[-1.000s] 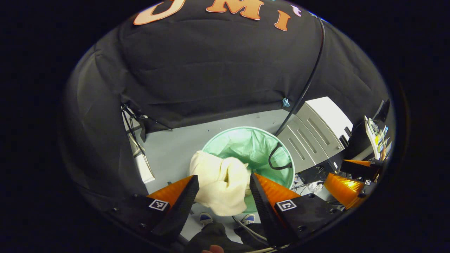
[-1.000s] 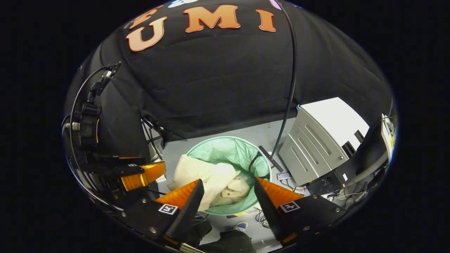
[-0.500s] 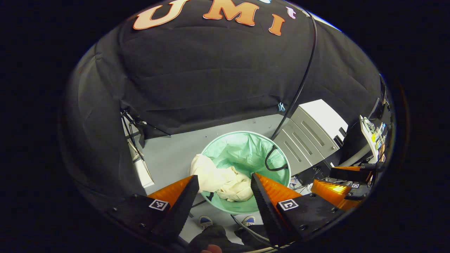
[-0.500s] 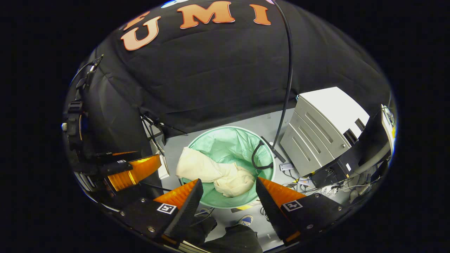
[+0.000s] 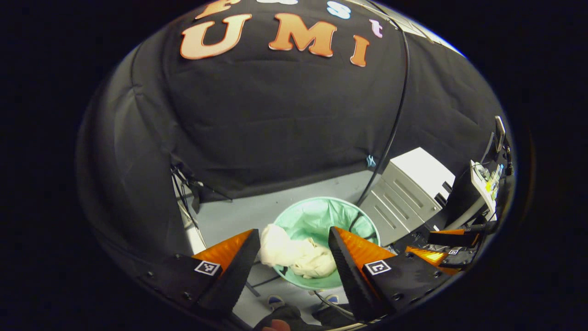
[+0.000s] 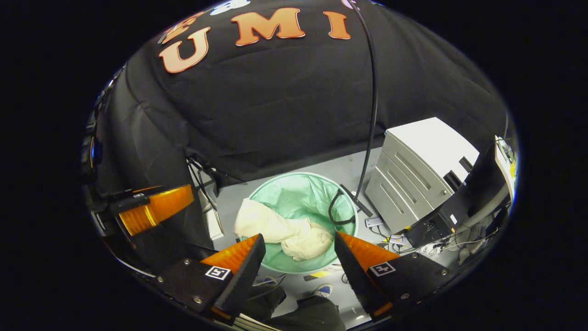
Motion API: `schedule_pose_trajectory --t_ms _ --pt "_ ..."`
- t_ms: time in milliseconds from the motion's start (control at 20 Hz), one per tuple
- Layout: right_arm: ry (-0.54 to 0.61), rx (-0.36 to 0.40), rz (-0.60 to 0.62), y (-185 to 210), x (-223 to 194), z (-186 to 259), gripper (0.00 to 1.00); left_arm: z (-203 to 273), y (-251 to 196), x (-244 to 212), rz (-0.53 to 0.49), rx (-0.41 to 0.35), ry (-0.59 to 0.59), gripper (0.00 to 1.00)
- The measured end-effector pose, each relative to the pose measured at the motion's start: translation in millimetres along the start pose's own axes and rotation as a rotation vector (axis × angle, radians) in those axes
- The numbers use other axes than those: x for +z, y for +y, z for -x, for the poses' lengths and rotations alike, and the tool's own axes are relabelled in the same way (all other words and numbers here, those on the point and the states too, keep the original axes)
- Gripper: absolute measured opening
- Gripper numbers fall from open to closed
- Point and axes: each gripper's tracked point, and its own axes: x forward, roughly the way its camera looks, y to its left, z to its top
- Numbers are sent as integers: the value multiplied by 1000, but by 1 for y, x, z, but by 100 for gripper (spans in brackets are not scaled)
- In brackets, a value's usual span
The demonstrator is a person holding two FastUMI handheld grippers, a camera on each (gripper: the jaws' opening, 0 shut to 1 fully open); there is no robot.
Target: Grasp the clothes on the hanger with both hands and then place them into the laundry hamper below.
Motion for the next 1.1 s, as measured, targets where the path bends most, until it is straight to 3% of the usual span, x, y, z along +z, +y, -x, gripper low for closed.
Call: schedule_pose_trajectory --t_ms 200,500,650,750,850,900,1100 --pt "-118 5 -11 3 54 31 94 34 0 65 17 -10 -145 98" --pt "-392 5 6 6 166 108 93 91 4 159 45 -13 -390 100" --pt "-505 24 17 12 212 154 93 121 5 199 69 -32 -491 95" --pt "-590 5 51 10 240 186 93 139 11 223 71 -25 -556 100" --pt "-656 -20 75 6 260 207 93 156 13 244 71 -19 -646 100" --pt "-689 -26 79 5 268 215 93 166 14 254 75 -15 -680 94" --pt "-780 -36 83 5 286 250 93 182 20 266 86 -5 -738 97"
